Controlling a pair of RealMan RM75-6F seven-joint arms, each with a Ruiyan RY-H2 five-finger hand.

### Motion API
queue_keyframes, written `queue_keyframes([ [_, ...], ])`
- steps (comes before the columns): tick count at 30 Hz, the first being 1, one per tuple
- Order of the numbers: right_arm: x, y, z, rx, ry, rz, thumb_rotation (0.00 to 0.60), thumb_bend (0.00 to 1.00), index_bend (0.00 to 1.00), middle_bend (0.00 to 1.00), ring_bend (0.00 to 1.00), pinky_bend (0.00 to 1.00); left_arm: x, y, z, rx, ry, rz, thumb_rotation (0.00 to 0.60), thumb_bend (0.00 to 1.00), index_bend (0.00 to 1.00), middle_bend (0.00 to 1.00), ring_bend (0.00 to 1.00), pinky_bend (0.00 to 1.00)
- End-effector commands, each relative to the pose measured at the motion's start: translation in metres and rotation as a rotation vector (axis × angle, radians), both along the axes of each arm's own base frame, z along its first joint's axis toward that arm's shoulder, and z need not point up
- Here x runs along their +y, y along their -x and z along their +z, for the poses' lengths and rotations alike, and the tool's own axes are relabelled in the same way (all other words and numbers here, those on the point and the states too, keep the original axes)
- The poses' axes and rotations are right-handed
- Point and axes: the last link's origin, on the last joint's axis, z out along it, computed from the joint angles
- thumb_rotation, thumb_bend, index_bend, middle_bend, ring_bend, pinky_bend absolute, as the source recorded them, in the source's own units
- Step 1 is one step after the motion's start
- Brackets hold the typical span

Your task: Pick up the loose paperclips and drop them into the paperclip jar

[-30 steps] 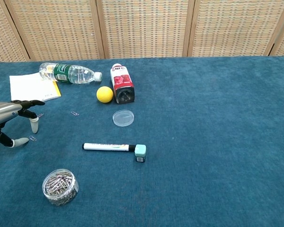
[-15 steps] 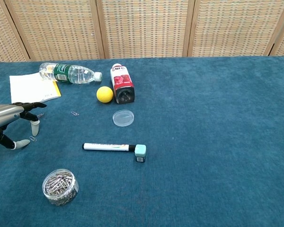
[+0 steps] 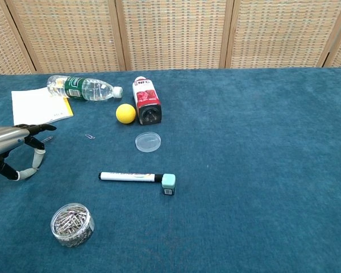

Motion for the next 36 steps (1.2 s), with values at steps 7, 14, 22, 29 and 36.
queue_keyframes([
  [7,0.000,0.000,0.000,-0.001,0.001,0.000,0.600,0.00,0.04,0.00,0.00,0.00,0.000,-0.005,0.004,-0.026,-0.010,-0.012,0.600,0.50,0.65,0.00,0.00,0.00],
  [14,0.000,0.000,0.001,-0.004,0.002,0.001,0.600,0.00,0.04,0.00,0.00,0.00,-0.006,-0.023,0.019,-0.080,-0.026,-0.082,0.600,0.50,0.66,0.00,0.00,0.00],
  [22,0.001,0.000,0.002,-0.009,0.004,0.002,0.600,0.00,0.04,0.00,0.00,0.00,-0.052,-0.062,0.023,-0.109,0.075,-0.269,0.600,0.50,0.66,0.00,0.00,0.00],
  [29,0.001,0.001,0.003,-0.014,0.007,0.002,0.600,0.00,0.04,0.00,0.00,0.00,-0.090,-0.077,0.015,-0.091,0.171,-0.366,0.600,0.50,0.66,0.00,0.00,0.00],
  [36,0.001,0.001,0.005,-0.017,0.010,0.002,0.600,0.00,0.04,0.00,0.00,0.00,-0.104,-0.080,0.007,-0.076,0.233,-0.380,0.600,0.50,0.66,0.00,0.00,0.00],
])
